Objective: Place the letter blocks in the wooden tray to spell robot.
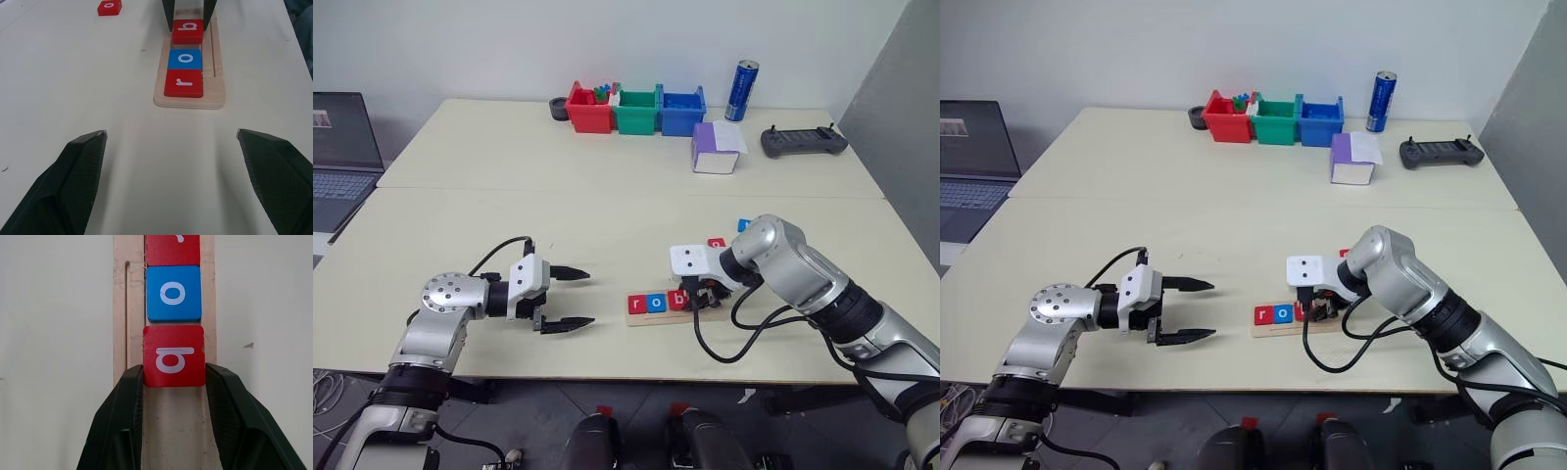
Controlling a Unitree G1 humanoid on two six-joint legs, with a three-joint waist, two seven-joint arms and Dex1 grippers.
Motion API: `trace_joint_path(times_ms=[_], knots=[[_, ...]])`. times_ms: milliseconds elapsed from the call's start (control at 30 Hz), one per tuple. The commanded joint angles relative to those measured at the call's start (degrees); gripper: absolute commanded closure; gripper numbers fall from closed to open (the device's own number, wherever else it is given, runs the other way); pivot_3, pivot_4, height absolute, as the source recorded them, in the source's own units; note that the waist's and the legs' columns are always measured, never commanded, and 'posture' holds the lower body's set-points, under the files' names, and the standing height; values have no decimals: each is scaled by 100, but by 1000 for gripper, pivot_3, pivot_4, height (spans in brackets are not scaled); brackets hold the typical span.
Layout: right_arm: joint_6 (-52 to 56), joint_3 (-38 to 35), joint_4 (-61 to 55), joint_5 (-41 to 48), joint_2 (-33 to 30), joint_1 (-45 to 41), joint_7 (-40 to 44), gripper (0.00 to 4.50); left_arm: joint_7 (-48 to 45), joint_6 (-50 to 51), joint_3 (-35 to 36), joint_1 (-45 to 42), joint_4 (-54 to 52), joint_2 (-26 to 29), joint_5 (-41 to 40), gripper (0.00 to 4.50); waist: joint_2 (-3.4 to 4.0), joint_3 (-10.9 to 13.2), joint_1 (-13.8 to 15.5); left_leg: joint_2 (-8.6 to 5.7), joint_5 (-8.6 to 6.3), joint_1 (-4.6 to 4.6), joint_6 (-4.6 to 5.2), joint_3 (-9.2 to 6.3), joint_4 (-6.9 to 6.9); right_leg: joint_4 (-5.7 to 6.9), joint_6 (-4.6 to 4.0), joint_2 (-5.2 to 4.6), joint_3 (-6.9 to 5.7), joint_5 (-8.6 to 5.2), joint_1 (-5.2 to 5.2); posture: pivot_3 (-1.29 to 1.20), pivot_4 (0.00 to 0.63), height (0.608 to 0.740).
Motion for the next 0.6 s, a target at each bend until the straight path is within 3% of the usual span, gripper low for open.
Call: trace_joint_path(times_ms=[33,567,600], knots=[[-66,2,-65,9,34,-45,-15,3053,28,-59,31,11,-227,33,-14,0,0,0,0,0,0,0,0,0,0,0,0,0,0,0,0,0,150,740],[-172,30,151,-14,208,-67,-108,3053,144,225,61,45,-575,89,-54,0,0,0,0,0,0,0,-1,0,0,0,0,0,0,0,0,0,150,740],[-182,27,158,-13,201,-68,-102,2703,152,248,62,45,-597,91,-57,0,0,0,0,0,0,0,-1,0,0,0,0,0,0,0,0,0,150,740]])
